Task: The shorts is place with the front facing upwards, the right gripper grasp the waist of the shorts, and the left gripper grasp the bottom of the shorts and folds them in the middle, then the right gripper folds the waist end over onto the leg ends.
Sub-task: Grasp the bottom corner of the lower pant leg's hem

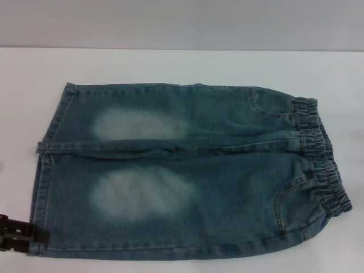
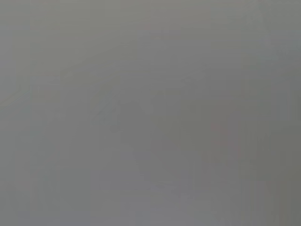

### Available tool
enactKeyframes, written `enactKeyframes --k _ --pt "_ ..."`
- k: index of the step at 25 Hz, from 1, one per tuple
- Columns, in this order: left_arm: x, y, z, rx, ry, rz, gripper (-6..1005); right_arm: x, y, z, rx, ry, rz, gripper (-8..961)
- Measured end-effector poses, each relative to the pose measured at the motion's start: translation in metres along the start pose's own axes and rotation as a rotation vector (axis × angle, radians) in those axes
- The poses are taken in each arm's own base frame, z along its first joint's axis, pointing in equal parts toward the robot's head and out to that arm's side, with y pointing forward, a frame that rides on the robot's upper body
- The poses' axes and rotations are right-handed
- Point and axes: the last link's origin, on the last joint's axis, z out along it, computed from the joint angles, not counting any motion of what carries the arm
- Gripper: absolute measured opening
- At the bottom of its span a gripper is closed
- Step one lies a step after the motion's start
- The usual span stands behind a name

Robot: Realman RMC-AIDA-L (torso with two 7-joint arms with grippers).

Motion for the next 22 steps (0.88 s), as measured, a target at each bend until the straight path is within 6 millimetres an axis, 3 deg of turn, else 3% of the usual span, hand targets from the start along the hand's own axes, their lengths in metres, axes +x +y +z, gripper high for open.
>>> enactKeyframes --k 22 --pt "0.012 0.01 0.009 -0.019 0.011 0.039 827 0.0 -0.001 -0.001 0.001 -0.003 0.001 700"
